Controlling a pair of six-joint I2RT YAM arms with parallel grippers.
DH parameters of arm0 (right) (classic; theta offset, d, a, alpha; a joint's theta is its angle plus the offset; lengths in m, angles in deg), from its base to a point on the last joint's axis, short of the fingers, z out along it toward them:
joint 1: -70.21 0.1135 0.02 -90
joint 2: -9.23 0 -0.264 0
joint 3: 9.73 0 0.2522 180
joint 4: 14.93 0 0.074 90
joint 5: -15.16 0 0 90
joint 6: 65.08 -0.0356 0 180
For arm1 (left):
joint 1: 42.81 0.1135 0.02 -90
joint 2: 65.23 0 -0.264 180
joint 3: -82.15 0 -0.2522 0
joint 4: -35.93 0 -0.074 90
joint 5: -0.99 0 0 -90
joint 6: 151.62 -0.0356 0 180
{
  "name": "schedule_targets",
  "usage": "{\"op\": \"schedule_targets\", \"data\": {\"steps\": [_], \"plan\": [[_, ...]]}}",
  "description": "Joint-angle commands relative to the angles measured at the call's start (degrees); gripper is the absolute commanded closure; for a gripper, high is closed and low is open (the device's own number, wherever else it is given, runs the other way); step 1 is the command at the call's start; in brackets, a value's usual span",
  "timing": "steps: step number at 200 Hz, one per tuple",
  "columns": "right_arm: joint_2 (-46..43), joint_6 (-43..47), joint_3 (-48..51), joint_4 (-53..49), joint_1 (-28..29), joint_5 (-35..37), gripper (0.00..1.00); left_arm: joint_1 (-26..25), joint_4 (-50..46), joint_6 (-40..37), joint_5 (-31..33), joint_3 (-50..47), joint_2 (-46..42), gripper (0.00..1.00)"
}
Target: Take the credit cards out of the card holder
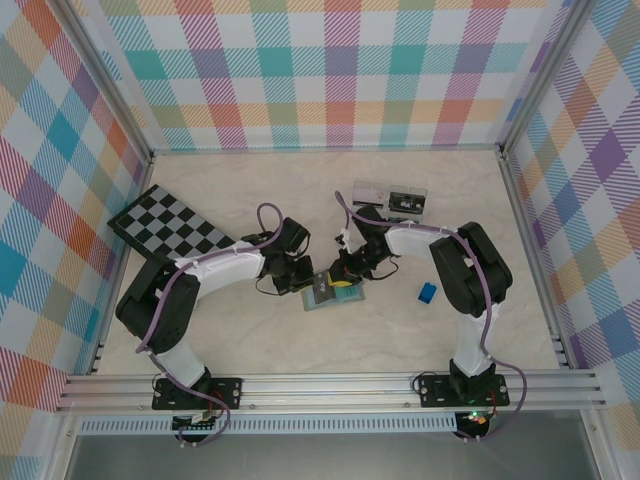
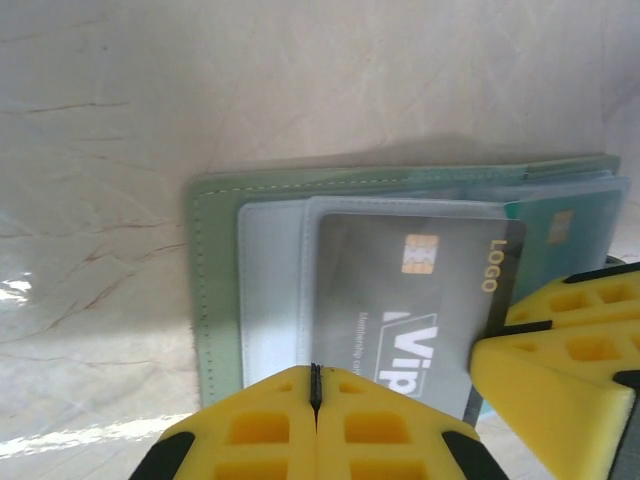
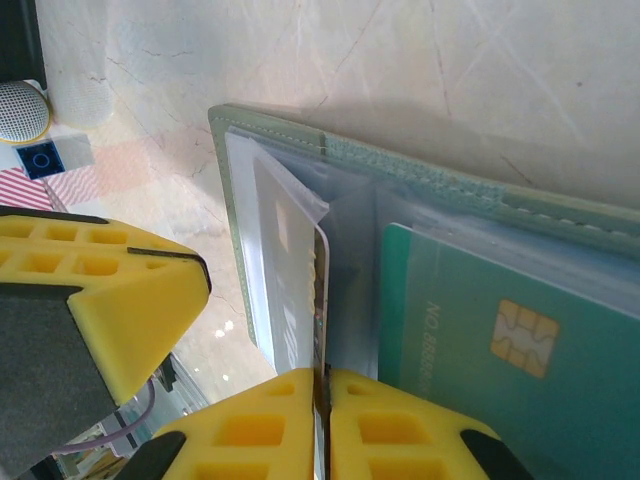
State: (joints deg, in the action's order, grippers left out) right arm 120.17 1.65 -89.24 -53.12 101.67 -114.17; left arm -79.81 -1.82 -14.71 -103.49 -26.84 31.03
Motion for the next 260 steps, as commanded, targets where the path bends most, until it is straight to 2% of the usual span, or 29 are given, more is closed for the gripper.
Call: {"op": "schedule_targets", "data": {"steps": [1, 96, 167, 260], "plan": [[0.3, 0.0, 0.1, 0.7, -0.3, -1.9, 0.89, -0.6, 0.9, 0.2, -1.5, 0.6, 2.2, 1.0], [-1.1, -0.8, 0.9, 2.3, -0.6, -4.8, 0.81, -0.6, -2.5, 0.2, 0.4, -0.6, 5.9, 1.0], [-2.6, -0.2, 1.8, 1.8, -1.4, -4.6, 0.96, -0.6, -3.9, 0.1, 1.6, -0.9, 5.9, 1.0], [-9.4, 11.6, -0.4, -9.7, -4.8, 2.5, 1.0, -0.6, -4.7, -0.1, 1.4, 0.1, 2.9, 1.0]]}}
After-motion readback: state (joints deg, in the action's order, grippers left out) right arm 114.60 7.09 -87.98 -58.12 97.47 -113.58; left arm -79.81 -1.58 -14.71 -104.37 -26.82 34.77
